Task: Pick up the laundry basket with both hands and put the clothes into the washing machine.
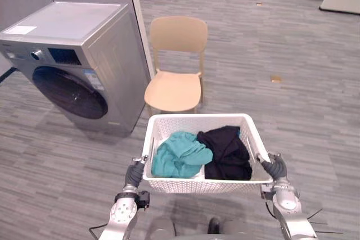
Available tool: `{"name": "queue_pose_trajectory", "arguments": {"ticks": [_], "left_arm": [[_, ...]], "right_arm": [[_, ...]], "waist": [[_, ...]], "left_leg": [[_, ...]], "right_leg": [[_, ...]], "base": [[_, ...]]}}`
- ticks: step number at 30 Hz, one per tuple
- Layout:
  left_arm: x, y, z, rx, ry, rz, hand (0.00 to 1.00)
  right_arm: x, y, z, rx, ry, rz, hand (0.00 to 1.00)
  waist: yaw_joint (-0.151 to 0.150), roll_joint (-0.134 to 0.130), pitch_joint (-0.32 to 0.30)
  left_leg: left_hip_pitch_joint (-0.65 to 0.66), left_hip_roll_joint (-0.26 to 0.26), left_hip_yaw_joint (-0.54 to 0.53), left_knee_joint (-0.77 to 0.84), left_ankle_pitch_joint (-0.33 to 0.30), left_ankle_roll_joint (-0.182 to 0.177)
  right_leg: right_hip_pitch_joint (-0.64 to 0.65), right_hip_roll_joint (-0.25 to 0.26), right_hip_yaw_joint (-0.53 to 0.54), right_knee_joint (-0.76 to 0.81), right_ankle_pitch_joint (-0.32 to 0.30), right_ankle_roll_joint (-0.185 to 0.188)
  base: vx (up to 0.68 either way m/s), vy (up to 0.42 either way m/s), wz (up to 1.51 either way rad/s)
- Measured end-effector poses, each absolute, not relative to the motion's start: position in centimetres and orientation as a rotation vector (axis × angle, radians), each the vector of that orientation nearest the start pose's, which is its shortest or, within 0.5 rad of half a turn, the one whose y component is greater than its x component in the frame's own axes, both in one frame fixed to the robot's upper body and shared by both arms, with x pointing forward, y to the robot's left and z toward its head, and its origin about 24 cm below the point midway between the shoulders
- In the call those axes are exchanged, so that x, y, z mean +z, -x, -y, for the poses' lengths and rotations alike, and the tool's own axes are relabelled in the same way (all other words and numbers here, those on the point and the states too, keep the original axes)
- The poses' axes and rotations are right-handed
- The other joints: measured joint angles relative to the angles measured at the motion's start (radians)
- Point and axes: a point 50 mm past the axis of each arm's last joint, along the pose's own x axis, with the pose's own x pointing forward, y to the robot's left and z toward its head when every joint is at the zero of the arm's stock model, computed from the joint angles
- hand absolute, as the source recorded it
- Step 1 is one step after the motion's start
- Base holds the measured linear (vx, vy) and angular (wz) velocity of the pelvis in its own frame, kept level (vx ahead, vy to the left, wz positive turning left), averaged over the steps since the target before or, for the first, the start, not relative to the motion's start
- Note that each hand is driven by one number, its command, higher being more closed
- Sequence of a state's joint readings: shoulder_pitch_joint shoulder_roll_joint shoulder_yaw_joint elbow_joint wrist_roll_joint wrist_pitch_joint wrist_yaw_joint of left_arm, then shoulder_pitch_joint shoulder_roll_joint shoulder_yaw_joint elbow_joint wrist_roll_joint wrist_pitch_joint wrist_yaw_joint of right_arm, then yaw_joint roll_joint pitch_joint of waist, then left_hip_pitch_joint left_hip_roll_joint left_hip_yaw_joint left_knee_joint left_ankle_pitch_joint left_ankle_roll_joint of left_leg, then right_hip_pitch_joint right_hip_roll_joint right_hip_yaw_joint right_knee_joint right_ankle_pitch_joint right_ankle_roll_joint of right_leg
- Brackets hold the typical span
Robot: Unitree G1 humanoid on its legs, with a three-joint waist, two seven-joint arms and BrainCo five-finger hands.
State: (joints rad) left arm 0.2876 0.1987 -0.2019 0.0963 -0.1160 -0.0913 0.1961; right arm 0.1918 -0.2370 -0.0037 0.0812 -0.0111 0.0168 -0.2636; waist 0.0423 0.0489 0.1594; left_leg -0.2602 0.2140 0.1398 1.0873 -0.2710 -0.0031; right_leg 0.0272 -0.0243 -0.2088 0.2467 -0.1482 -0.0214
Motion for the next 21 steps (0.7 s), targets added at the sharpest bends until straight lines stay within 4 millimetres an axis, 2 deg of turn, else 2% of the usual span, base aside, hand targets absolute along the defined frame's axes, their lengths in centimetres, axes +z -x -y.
{"name": "queue_pose_trajectory", "arguments": {"ticks": [1, 2, 3, 4, 5, 6, 7, 9, 10, 11, 13, 14, 15, 17, 19, 20, 21], "left_arm": [[-3.3, -17.7, -16.8, 0.074, -0.085, -0.302, 1.00], [-3.1, -18.0, -16.7, 0.071, -0.084, -0.290, 1.00], [-3.0, -18.2, -16.6, 0.068, -0.083, -0.282, 1.00], [-2.9, -18.4, -16.5, 0.065, -0.081, -0.277, 1.00], [-2.7, -18.4, -16.4, 0.065, -0.074, -0.268, 1.00], [-2.8, -18.4, -16.4, 0.066, -0.075, -0.272, 1.00], [-2.7, -18.5, -16.7, 0.066, -0.091, -0.271, 1.00], [-2.7, -18.5, -16.6, 0.066, -0.086, -0.275, 1.00], [-2.8, -18.4, -16.7, 0.067, -0.089, -0.282, 1.00], [-2.9, -18.3, -16.8, 0.067, -0.096, -0.289, 1.00], [-3.1, -18.1, -16.9, 0.067, -0.102, -0.303, 1.00], [-3.1, -18.0, -17.0, 0.067, -0.107, -0.304, 1.00], [-3.1, -18.1, -17.3, 0.067, -0.117, -0.302, 1.00], [-2.9, -18.1, -17.7, 0.064, -0.137, -0.297, 1.00], [-2.8, -18.3, -17.7, 0.062, -0.138, -0.292, 1.00], [-2.8, -18.4, -17.6, 0.061, -0.138, -0.288, 1.00], [-2.9, -18.4, -17.7, 0.061, -0.141, -0.292, 1.00]], "right_arm": [[-0.7, -20.4, 22.5, -0.308, 0.280, -0.244, 1.00], [-0.3, -20.8, 22.6, -0.315, 0.277, -0.224, 1.00], [-0.2, -21.0, 22.7, -0.320, 0.278, -0.219, 1.00], [-0.2, -21.0, 22.8, -0.323, 0.279, -0.221, 1.00], [-0.4, -20.9, 23.0, -0.328, 0.281, -0.229, 1.00], [-0.8, -20.8, 22.9, -0.330, 0.274, -0.243, 1.00], [-1.5, -20.6, 22.4, -0.340, 0.243, -0.272, 1.00], [-1.5, -20.7, 22.6, -0.336, 0.255, -0.274, 1.00], [-1.7, -20.6, 22.5, -0.334, 0.257, -0.282, 1.00], [-2.2, -20.5, 22.4, -0.331, 0.258, -0.303, 1.00], [-3.2, -20.2, 22.2, -0.331, 0.251, -0.346, 1.00], [-3.8, -20.0, 22.0, -0.329, 0.245, -0.372, 1.00], [-3.9, -20.1, 21.8, -0.321, 0.245, -0.375, 1.00], [-3.6, -20.5, 21.6, -0.305, 0.253, -0.356, 1.00], [-3.2, -21.0, 21.7, -0.298, 0.272, -0.340, 1.00], [-3.1, -21.0, 21.8, -0.296, 0.279, -0.338, 1.00], [-3.2, -20.9, 21.8, -0.292, 0.287, -0.341, 1.00]], "waist": [[0.004, -0.013, 0.001], [0.010, -0.023, 0.006], [0.016, -0.029, 0.011], [0.021, -0.031, 0.011], [0.027, -0.001, 0.002], [0.027, -0.004, 0.002], [0.027, -0.052, -0.012], [0.028, -0.057, -0.013], [0.029, -0.063, -0.010], [0.028, -0.072, 0.001], [0.020, -0.070, 0.008], [-0.001, -0.067, 0.010], [-0.003, -0.061, 0.009], [-0.003, -0.063, 0.009], [-0.007, -0.060, 0.011], [-0.015, -0.062, 0.011], [-0.030, -0.067, 0.009]], "left_leg": [[-0.027, -0.009, 0.001, -0.067, -0.003, -0.001], [-0.068, -0.031, -0.003, -0.244, 0.000, -0.006], [-0.090, -0.053, -0.011, -0.423, 0.020, -0.029], [-0.089, -0.064, -0.022, -0.529, 0.046, -0.055], [-0.067, -0.071, -0.045, -0.722, 0.182, -0.075], [-0.053, -0.079, -0.040, -0.718, 0.247, -0.036], [-0.054, -0.124, -0.012, -0.679, 0.193, -0.011], [-0.054, -0.162, 0.027, -0.607, 0.091, 0.031], [-0.025, -0.177, 0.053, -0.608, 0.061, 0.042], [0.034, -0.203, 0.073, -0.613, 0.028, 0.057], [0.123, -0.220, 0.087, -0.623, 0.001, 0.087], [0.197, -0.229, 0.088, -0.660, -0.008, 0.095], [0.252, -0.234, 0.091, -0.712, -0.008, 0.095], [0.301, -0.240, 0.095, -0.764, -0.007, 0.094], [0.329, -0.243, 0.085, -0.788, -0.014, 0.081], [0.344, -0.246, 0.073, -0.791, -0.023, 0.066], [0.362, -0.255, 0.049, -0.788, -0.035, 0.044]], "right_leg": [[0.018, -0.011, 0.004, -0.021, -0.002, 0.010], [0.056, -0.035, 0.011, -0.052, -0.007, 0.035], [0.085, -0.058, 0.017, -0.079, -0.015, 0.063], [0.102, -0.066, 0.022, -0.093, -0.020, 0.080], [0.142, -0.059, 0.037, -0.120, -0.040, 0.123], [0.166, -0.070, 0.046, -0.130, -0.051, 0.140], [0.176, -0.129, 0.057, -0.128, -0.065, 0.148], [0.089, -0.195, 0.123, 0.084, -0.079, 0.170], [0.014, -0.225, 0.161, 0.260, -0.067, 0.185], [-0.084, -0.256, 0.203, 0.500, -0.014, 0.194], [-0.162, -0.278, 0.192, 0.761, -0.011, 0.168], [-0.204, -0.291, 0.121, 0.854, -0.037, 0.128], [-0.240, -0.290, 0.056, 0.840, -0.055, 0.116], [-0.294, -0.286, -0.029, 0.746, -0.087, 0.105], [-0.335, -0.249, -0.065, 0.587, -0.093, 0.096], [-0.348, -0.210, -0.068, 0.478, -0.088, 0.093], [-0.342, -0.165, -0.058, 0.351, -0.046, 0.075]], "base": [[0.49, 0.132, -0.21], [0.58, 0.225, -0.15], [0.47, 0.236, -0.14], [0.48, 0.287, -0.19], [0.37, 0.224, -0.18], [0.49, 0.302, -0.13], [0.51, 0.306, -0.08], [0.58, 0.404, -0.24], [0.43, 0.347, -0.42], [0.34, 0.259, -0.36], [0.37, 0.200, -0.10], [0.49, 0.215, 0.00], [0.48, 0.182, -0.07], [0.38, 0.100, -0.12], [0.39, 0.026, 0.06], [0.44, -0.028, 0.38], [0.39, -0.048, 0.43]]}}
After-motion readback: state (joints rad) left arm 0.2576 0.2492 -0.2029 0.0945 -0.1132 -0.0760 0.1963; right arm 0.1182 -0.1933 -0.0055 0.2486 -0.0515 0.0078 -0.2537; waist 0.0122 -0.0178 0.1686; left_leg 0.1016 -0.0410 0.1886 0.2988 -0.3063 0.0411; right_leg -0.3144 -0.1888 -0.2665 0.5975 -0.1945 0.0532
